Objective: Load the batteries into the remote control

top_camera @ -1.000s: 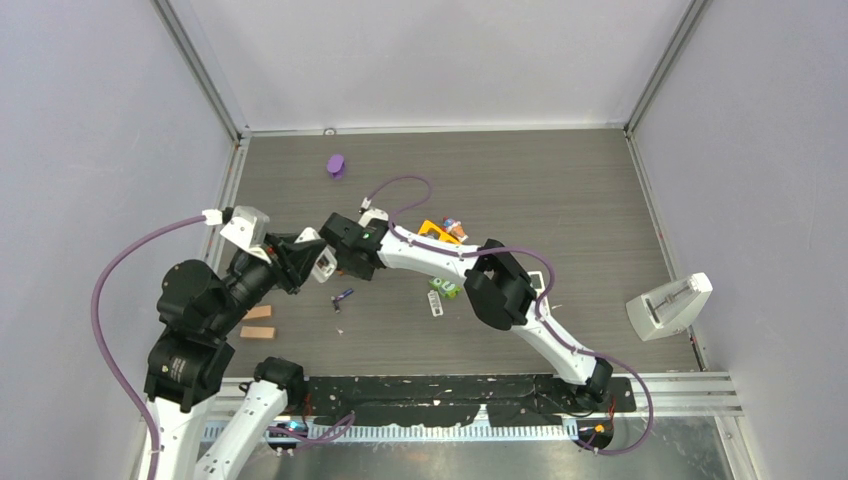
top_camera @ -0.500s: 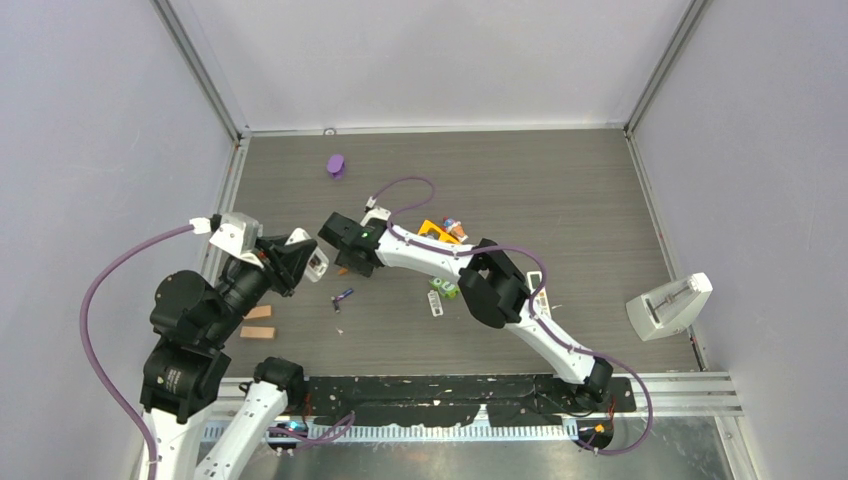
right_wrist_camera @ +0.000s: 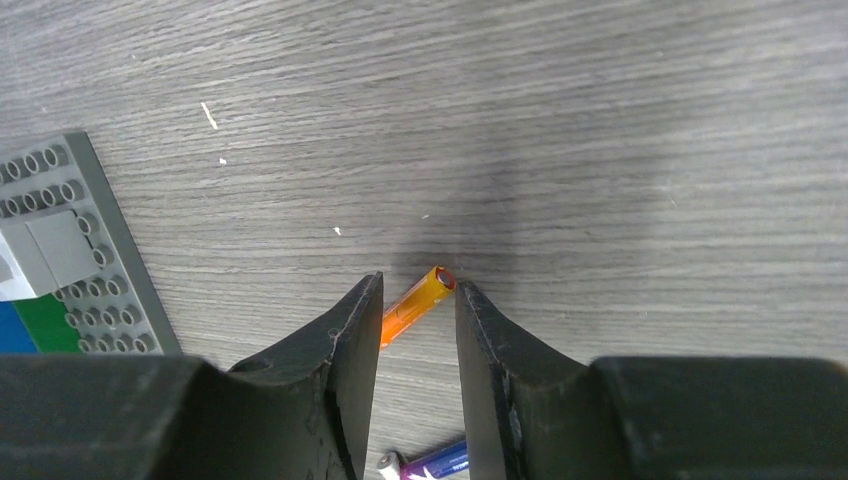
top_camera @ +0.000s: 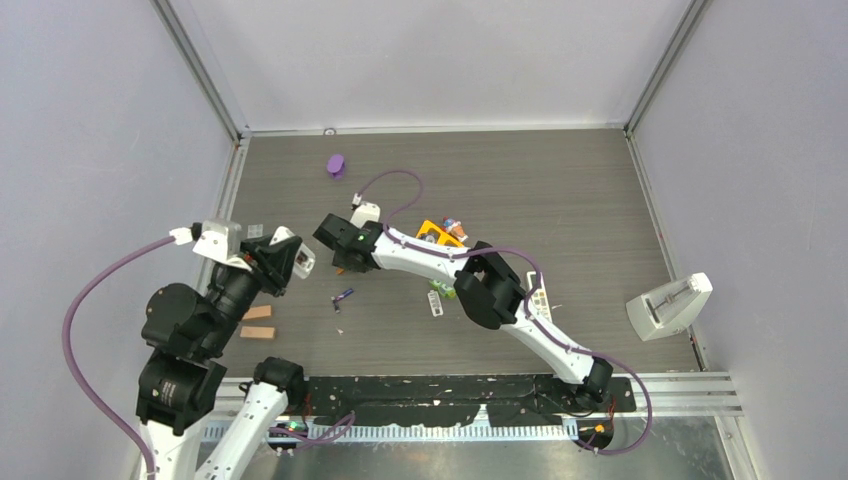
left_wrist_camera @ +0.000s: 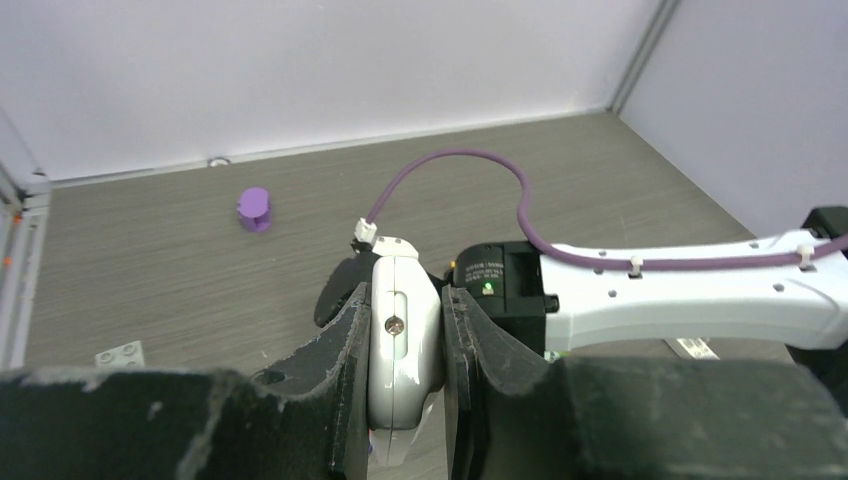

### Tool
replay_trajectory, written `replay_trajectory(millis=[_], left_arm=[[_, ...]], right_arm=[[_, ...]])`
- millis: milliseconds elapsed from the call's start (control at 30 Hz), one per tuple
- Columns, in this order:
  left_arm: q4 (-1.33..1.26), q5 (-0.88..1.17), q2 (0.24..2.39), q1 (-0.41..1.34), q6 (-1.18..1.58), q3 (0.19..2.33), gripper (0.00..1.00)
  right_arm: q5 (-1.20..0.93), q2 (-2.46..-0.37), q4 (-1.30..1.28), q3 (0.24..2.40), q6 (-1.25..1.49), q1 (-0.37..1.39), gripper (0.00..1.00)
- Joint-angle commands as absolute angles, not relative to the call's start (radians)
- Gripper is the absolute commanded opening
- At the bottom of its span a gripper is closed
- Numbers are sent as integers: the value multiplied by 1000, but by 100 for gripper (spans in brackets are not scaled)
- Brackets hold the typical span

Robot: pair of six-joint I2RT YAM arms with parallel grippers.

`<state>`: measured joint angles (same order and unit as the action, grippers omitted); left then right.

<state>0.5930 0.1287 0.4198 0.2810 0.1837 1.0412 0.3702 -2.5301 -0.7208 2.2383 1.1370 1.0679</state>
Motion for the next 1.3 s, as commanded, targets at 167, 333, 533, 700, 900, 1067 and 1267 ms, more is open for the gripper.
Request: replay_trajectory(millis=[167,333,533,700,900,1067,1267], left_arm=[[466,9,355,278,218,1061,0],[466,9,354,278,226,1055,0],[466,9,351,278,239,1047,0],[474,9,351,278,251,1035,0],[477,20,353,278,281,1010,0],[473,50,364,278,332,971,0],[465,48,368,278,383,922,0]], right_arm=[[469,-2631,-737,2287,851,1088,36],[476,-2624,-722,2295,710,1097,36],[481,-2584,-691,2247,615,1110,27],[436,-2477,-585,2088,471,1110,15],[379,-2338,-445,1879,312,1081,10],[240,-2232,-342,1683,221,1043,29],[172,-2216,-366,1630,218,1017,54]])
